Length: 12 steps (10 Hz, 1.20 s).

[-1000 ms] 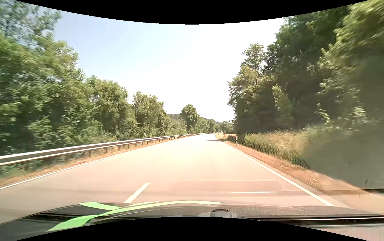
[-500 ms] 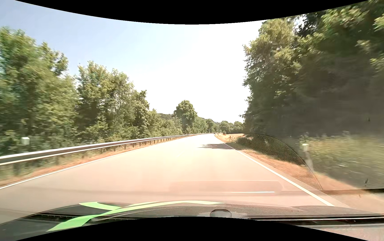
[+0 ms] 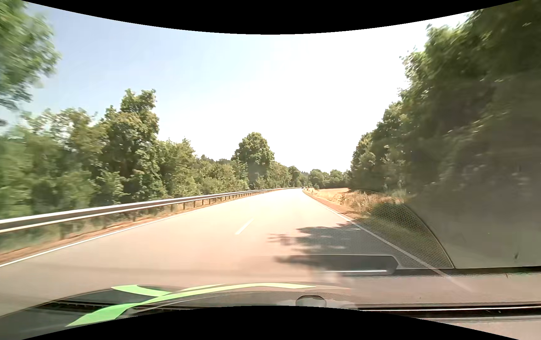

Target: Follow the waypoints while adhering to traffic rules and regulations

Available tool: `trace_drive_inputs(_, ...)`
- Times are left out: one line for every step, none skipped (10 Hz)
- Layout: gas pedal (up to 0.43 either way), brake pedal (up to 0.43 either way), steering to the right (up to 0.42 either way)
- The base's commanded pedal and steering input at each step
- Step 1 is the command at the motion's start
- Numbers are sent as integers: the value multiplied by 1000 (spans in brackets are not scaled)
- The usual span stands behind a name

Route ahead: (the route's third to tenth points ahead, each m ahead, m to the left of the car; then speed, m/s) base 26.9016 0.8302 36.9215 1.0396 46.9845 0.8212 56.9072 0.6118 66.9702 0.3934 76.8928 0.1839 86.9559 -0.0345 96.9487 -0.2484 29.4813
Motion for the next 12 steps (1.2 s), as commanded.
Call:
trace_drive_inputs(260, 0, 1)
trace_drive_inputs(280, 0, 2)
trace_drive_inputs(280, 0, 2)
trace_drive_inputs(299, 0, 1)
trace_drive_inputs(299, 0, 2)
trace_drive_inputs(299, 0, 2)
trace_drive_inputs(299, 0, 1)
trace_drive_inputs(260, 0, 2)
trace_drive_inputs(228, 0, 2)
trace_drive_inputs(220, 0, 2)
trace_drive_inputs(197, 0, 2)
trace_drive_inputs(189, 0, 1)
